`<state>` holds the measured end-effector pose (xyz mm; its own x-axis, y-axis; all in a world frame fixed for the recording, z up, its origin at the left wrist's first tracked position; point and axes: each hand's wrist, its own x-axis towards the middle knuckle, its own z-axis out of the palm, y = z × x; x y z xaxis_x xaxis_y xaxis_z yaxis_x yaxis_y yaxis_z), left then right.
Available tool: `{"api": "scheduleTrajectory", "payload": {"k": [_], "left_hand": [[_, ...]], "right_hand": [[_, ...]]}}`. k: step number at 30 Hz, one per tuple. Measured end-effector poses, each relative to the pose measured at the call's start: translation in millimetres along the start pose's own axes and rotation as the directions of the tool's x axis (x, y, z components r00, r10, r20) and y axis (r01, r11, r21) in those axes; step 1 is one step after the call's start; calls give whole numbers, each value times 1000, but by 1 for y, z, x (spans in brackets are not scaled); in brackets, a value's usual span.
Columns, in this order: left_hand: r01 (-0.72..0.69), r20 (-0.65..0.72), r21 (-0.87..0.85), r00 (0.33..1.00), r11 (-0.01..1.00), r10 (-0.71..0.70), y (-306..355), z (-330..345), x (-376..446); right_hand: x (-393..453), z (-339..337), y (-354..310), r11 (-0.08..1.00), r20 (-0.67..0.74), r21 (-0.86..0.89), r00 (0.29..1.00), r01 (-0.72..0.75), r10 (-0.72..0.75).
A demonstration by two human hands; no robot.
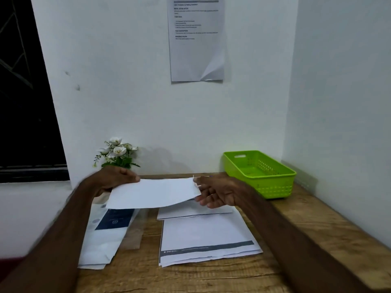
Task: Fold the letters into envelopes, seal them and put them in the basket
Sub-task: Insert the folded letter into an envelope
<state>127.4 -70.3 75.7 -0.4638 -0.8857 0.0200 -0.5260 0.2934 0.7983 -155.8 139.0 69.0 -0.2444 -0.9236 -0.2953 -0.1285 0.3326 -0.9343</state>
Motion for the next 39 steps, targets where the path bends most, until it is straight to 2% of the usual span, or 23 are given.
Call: {"api": "scheduleTrajectory", "payload": {"k": [6, 10, 14, 16, 18, 20, 22, 27, 32, 35, 39], "left_hand": [[-144, -41, 65, 988, 988, 146, -1, 15, 5], [-226, -65, 117, 970, 967, 235, -10, 24, 14], [-301, -139, 384, 916, 873, 376, 6, 41, 13], [-377, -69, 385, 898, 842, 434, 24, 55, 6], [-436, 108, 349, 898, 829, 427, 39, 71, -2], [-455, 312, 346, 880, 820, 357, 51, 89, -14], [-463, 375, 384, 869, 799, 323, 54, 106, -19], [-475, 326, 383, 872, 792, 366, 43, 132, -17], [-372, 188, 484, 928, 792, 321, 43, 149, -23], [-305, 136, 582, 951, 754, 279, 51, 159, -31], [-232, 105, 575, 972, 784, 211, 57, 160, -36]], "right_hand": [[13, 17, 15, 944, -72, -304, 991, -131, 115], [9, 23, 17, 923, -83, -361, 990, -134, 112], [9, 26, 18, 905, -58, -397, 988, -151, 140], [11, 26, 18, 904, -64, -401, 989, -151, 136], [13, 27, 19, 898, -72, -413, 988, -153, 135], [13, 28, 21, 895, -83, -419, 988, -151, 128], [14, 26, 22, 891, -107, -435, 990, -132, 95], [17, 26, 28, 821, -145, -569, 989, -50, -41], [20, 12, 28, 714, -190, -700, 960, 15, -206], [18, -2, 25, 754, -195, -656, 955, 44, -225], [17, -23, 23, 734, -233, -678, 934, 43, -269]]}}
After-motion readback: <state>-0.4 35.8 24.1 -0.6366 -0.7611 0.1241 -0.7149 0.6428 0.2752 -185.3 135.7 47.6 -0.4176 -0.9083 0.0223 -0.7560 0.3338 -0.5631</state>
